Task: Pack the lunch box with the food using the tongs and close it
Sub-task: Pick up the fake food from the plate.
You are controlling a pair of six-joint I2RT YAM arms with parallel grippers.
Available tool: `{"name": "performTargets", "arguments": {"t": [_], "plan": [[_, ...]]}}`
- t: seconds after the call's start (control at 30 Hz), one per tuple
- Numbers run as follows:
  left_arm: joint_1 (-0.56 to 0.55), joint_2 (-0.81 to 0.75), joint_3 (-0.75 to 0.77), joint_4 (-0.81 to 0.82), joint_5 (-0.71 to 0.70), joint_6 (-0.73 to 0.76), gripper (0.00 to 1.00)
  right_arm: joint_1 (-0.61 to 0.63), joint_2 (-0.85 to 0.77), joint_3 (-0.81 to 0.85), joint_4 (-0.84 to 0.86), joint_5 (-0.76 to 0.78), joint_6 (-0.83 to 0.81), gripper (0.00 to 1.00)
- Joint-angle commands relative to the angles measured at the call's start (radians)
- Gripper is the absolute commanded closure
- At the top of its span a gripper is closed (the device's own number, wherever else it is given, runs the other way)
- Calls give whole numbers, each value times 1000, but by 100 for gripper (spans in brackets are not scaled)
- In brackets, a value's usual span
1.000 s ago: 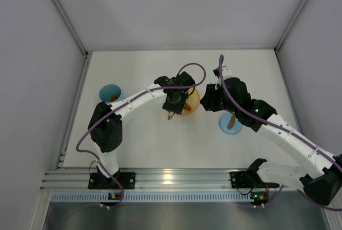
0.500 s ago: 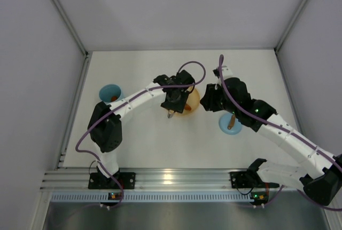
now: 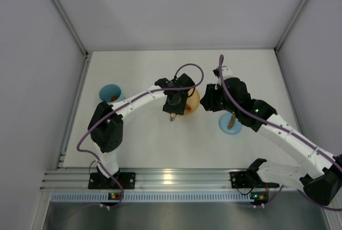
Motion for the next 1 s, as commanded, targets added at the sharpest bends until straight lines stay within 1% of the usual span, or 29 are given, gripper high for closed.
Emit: {"name": "performTargets", "arguments": {"t": [0.0, 0.33, 0.47, 0.53, 0.57, 0.63, 0.7, 0.83, 0.97], "plan": [[-13, 10, 8, 77, 4, -47, 49, -2, -12, 16, 7, 8, -5, 65], [-30, 68, 49, 80, 4, -59, 51, -2, -18, 10, 4, 15, -10, 65], [-32, 62, 38, 84, -12, -66, 55, -2, -18, 7, 4, 13, -8, 65], [-32, 62, 40, 81, -15, -67, 61, -2, -18, 7, 4, 10, -8, 65], [-33, 59, 40, 80, -15, -66, 63, -2, -18, 7, 4, 10, -10, 65], [-35, 58, 48, 64, -30, -64, 71, -2, -20, 7, 4, 13, -8, 65], [-36, 41, 51, 54, -45, -62, 74, -2, -21, 10, 3, 13, -11, 65], [-39, -10, 55, 28, -70, -58, 84, -2, -18, 16, 0, 12, -13, 65], [-43, -88, 64, -11, -91, -50, 88, -2, -15, 22, 1, 10, -13, 65]]}}
